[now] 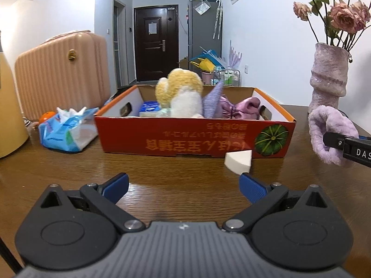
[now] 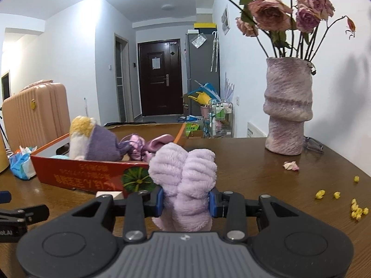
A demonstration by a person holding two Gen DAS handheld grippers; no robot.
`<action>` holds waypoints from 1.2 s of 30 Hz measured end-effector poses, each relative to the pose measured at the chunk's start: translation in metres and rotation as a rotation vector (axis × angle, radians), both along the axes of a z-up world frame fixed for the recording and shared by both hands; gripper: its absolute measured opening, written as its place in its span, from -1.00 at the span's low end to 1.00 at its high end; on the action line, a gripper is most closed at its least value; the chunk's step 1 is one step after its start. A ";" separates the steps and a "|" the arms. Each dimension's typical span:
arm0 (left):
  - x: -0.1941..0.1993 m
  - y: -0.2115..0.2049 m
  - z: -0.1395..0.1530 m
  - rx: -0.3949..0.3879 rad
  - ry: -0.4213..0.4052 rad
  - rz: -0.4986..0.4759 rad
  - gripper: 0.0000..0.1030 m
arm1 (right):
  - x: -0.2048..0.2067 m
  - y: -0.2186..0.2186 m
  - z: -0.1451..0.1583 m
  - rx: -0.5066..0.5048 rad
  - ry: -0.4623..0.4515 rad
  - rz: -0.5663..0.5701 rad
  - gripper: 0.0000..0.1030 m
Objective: Organize soft objects
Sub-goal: 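Lift the fuzzy item with the right gripper while the left gripper approaches the white wedge sponge, then close the left gripper on the white wedge sponge while the right gripper holds the fuzzy item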
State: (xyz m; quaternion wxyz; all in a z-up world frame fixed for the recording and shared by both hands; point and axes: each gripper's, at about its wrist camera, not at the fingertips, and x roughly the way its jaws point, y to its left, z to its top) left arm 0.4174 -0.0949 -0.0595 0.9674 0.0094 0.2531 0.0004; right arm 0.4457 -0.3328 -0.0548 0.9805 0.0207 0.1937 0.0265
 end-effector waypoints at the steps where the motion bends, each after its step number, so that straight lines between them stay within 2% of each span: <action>1: 0.002 -0.003 0.000 0.000 0.002 -0.003 1.00 | 0.001 -0.003 0.000 0.000 -0.002 -0.002 -0.32; 18: 0.058 -0.053 -0.015 -0.030 0.103 -0.070 1.00 | 0.013 -0.037 0.000 -0.012 -0.040 -0.048 -0.31; 25: 0.084 -0.062 -0.021 -0.021 0.134 -0.047 1.00 | 0.024 -0.049 -0.002 0.006 -0.029 -0.067 -0.31; 28: 0.094 -0.064 -0.025 0.005 0.148 -0.028 0.99 | 0.029 -0.050 -0.003 0.006 -0.023 -0.071 -0.31; 34: 0.110 -0.065 -0.029 0.001 0.175 -0.034 0.87 | 0.034 -0.051 -0.005 0.003 -0.020 -0.079 -0.30; 36: 0.114 -0.065 -0.030 0.002 0.182 -0.037 0.73 | 0.036 -0.052 -0.005 0.005 -0.017 -0.080 -0.30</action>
